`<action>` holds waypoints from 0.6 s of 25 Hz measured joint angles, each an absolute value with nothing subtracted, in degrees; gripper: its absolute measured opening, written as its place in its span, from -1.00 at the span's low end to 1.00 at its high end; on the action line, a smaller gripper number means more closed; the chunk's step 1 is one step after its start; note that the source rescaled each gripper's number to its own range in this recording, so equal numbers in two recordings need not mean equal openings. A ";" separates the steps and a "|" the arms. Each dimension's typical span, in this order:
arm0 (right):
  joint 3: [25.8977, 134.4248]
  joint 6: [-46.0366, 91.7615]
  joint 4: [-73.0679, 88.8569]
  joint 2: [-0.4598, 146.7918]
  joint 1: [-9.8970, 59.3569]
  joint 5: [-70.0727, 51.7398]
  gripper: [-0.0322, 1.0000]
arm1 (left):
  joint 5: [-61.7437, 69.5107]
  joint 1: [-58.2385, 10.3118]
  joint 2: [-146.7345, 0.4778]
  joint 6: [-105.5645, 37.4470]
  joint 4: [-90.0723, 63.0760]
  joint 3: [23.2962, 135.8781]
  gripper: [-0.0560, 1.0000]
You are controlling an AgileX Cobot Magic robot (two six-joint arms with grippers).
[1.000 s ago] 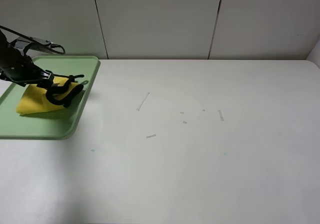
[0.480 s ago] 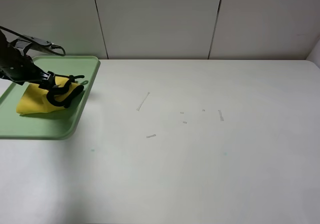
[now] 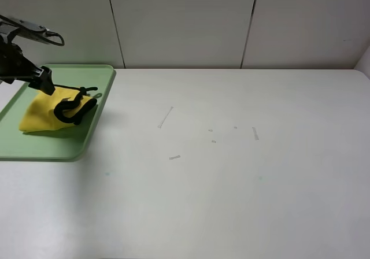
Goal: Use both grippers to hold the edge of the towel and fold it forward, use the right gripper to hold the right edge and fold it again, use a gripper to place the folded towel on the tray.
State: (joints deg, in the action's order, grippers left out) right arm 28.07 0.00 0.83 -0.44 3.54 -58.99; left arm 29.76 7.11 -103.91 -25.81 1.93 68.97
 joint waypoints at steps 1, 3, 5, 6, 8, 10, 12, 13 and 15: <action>28.07 0.00 0.83 -0.44 3.54 -58.99 1.00 | 30.04 7.11 -102.48 -25.81 1.93 67.73 1.00; 28.07 0.00 0.83 -0.44 3.54 -58.99 1.00 | 30.20 6.98 -98.63 -25.81 1.93 64.94 1.00; 28.07 0.00 0.83 -0.44 3.54 -58.99 1.00 | 30.31 6.92 -94.70 -25.81 1.88 61.87 1.00; 28.07 0.00 0.83 -0.44 3.54 -58.99 1.00 | 30.31 6.81 -92.30 -25.81 1.64 60.11 1.00; 28.07 0.00 0.83 -0.44 3.54 -58.99 1.00 | 30.35 6.81 -87.54 -25.81 0.60 56.53 1.00; 28.07 0.00 0.83 -0.44 3.54 -58.99 1.00 | 30.38 6.81 -82.17 -25.81 -0.98 53.26 1.00; 28.07 0.00 0.83 -0.44 3.54 -58.99 1.00 | 30.65 6.62 -77.33 -25.81 -1.87 49.62 1.00; 28.07 0.00 0.83 -0.44 3.54 -58.99 1.00 | 31.21 6.55 -74.83 -25.81 -2.09 48.08 1.00; 28.07 0.00 0.83 -0.44 3.54 -58.99 1.00 | 33.47 6.43 -70.32 -25.82 -2.44 44.58 1.00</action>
